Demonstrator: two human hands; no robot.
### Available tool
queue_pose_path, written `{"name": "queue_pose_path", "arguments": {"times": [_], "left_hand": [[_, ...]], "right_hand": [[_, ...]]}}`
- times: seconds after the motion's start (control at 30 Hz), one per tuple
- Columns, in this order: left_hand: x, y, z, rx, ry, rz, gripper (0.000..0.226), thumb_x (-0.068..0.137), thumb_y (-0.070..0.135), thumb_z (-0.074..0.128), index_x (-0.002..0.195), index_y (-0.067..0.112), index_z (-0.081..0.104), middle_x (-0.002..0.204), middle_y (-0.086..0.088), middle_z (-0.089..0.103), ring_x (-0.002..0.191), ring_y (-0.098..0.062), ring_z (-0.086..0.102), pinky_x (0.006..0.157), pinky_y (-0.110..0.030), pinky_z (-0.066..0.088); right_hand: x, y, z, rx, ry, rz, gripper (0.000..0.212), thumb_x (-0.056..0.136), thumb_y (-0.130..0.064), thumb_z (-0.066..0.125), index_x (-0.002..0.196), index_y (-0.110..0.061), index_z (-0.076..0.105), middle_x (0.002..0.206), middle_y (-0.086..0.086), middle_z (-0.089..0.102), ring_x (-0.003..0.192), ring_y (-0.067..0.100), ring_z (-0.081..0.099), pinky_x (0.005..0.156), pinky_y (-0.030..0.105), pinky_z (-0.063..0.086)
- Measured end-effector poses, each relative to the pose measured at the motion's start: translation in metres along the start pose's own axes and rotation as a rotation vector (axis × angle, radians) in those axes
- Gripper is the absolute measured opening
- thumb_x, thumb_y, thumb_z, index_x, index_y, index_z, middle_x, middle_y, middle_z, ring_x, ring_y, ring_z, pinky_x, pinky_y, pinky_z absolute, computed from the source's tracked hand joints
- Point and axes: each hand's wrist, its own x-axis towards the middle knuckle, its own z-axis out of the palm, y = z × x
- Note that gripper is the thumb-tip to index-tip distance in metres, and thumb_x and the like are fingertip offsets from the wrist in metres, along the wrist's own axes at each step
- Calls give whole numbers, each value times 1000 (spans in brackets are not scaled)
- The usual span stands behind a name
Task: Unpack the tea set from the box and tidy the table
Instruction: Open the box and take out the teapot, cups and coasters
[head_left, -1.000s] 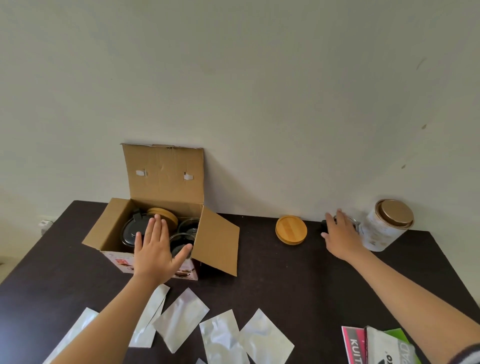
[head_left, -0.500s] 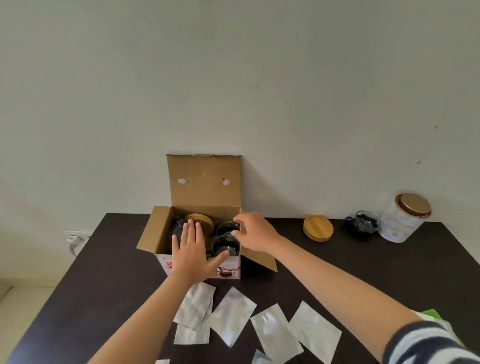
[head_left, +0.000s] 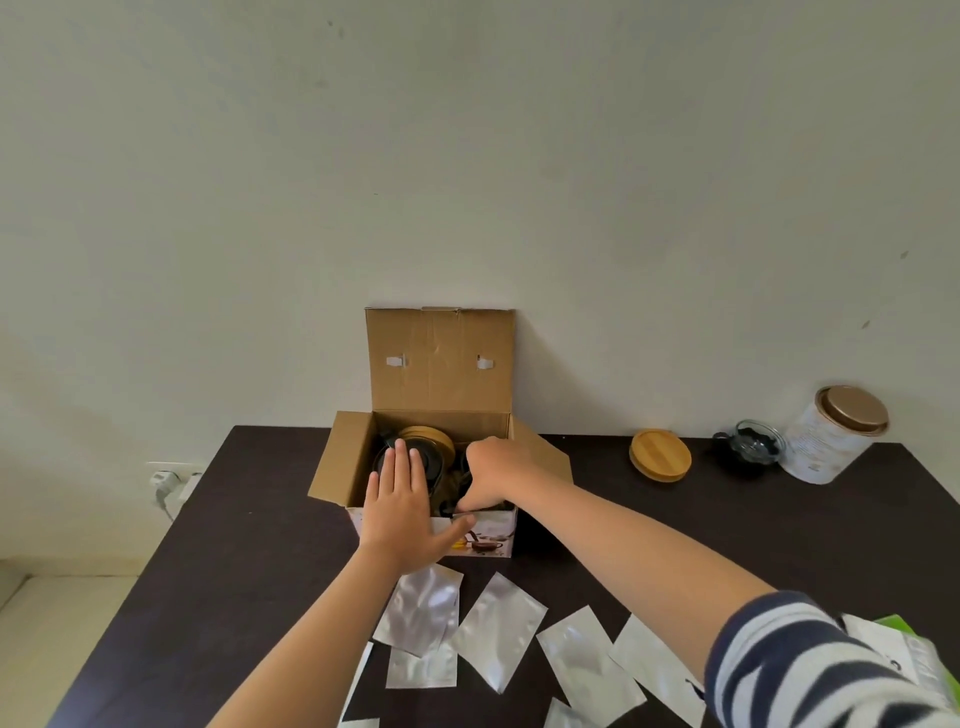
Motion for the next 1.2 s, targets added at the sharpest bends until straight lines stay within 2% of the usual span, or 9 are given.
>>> {"name": "queue_pose_path", "arguments": {"times": [0.13,0.3,0.4,0.47,0.57,0.63,0.77,0.93,1.2], "left_hand": [[0,2,0,11,-9,-3,119,67,90,7,149,4,-9,157,-16,-14,145,-30,-12,117,-43,3],[1,4,-1,-26,-9,-18,122,62,90,-8,149,6,-6,158,-14,-11,145,-29,-10,117,-45,5],[2,8,-4,-35,-33,-47,126,57,91,-14,150,7,-5,158,-13,-11,146,-28,-11,117,-48,4],[2,12,-8,-26,-41,-91,125,57,91,-11,151,8,-2,159,-12,-10,146,-27,-10,115,-52,-1],[3,32,-15,-24,-15,-125,124,59,91,-5,151,8,4,159,-12,-4,146,-28,-7,111,-54,-7],[5,54,-16,-58,-6,-136,123,62,92,1,151,7,3,159,-12,-3,146,-28,-6,111,-53,-8],[9,85,-11,-146,-37,-281,120,66,89,8,149,2,-2,158,-15,-8,145,-30,-11,114,-55,1],[12,87,-4,-136,14,-331,119,67,87,7,148,0,-2,158,-18,-8,145,-31,-12,115,-52,4],[14,90,5,-99,56,-368,116,71,86,8,149,0,3,157,-20,-5,145,-33,-7,116,-51,7]], "right_hand": [[-8,11,-1,205,140,10,42,73,-42,73,96,-13,54,84,2,56,72,16,54,51,25,36],[-26,35,-12,660,398,116,74,73,-42,76,133,-12,46,129,5,54,116,22,54,87,29,47],[-45,64,-13,778,497,212,76,74,-39,77,136,-11,45,136,6,52,124,23,50,93,30,45],[-60,91,-6,756,501,281,72,71,-36,78,132,-9,51,128,6,57,119,24,53,90,31,47],[-84,136,15,709,461,354,43,67,-33,78,101,-11,62,92,0,65,91,22,63,67,31,51],[-97,167,32,674,435,419,35,67,-30,77,92,-12,61,84,-2,61,87,21,61,61,31,48],[-119,228,65,575,382,585,51,59,-40,74,101,-16,61,99,5,61,102,27,55,73,35,54],[-139,288,91,556,383,738,62,68,-34,76,121,-11,54,117,10,56,115,32,46,79,35,48],[-136,346,104,543,345,724,67,74,-31,76,133,-12,48,128,13,42,123,32,39,89,37,46]]}}
